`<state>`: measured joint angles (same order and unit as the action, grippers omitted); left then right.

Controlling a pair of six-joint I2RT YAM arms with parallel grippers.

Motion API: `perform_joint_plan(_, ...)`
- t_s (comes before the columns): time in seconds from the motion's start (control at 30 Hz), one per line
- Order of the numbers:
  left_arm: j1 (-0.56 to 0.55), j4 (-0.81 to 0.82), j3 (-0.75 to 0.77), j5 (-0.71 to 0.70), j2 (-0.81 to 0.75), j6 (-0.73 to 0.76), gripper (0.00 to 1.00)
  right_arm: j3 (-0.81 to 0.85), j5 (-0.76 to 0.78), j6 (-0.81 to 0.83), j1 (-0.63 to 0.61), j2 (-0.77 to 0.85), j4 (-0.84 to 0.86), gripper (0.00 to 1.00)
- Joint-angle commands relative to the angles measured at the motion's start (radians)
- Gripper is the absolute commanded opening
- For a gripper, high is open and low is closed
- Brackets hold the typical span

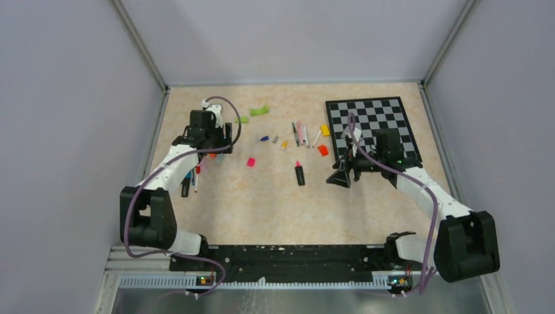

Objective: Open the pen caps
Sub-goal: Pick up the pen from the center of the board.

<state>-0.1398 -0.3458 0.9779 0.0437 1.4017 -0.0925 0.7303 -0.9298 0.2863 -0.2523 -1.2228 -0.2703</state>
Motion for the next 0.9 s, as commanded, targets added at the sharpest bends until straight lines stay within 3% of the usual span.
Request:
perform_joint_plan(0.0, 0.063, 0.056, 0.079, 0.010, 0.090, 0.054, 0.73, -0.043, -0.128, -0.001, 0.059, 0.066, 0.108, 0.72)
perform_joint_plan(0.43, 0.222, 0.072, 0.184, 0.156, 0.300, 0.160, 0.51, -0.046, -0.131, 0.040, 0.068, 0.046, 0.090, 0.71)
perform_joint_plan(0.87, 0.238, 0.021, 0.253, 0.220, 0.427, 0.178, 0.47, -0.037, -0.142, 0.047, 0.069, 0.020, 0.077, 0.71)
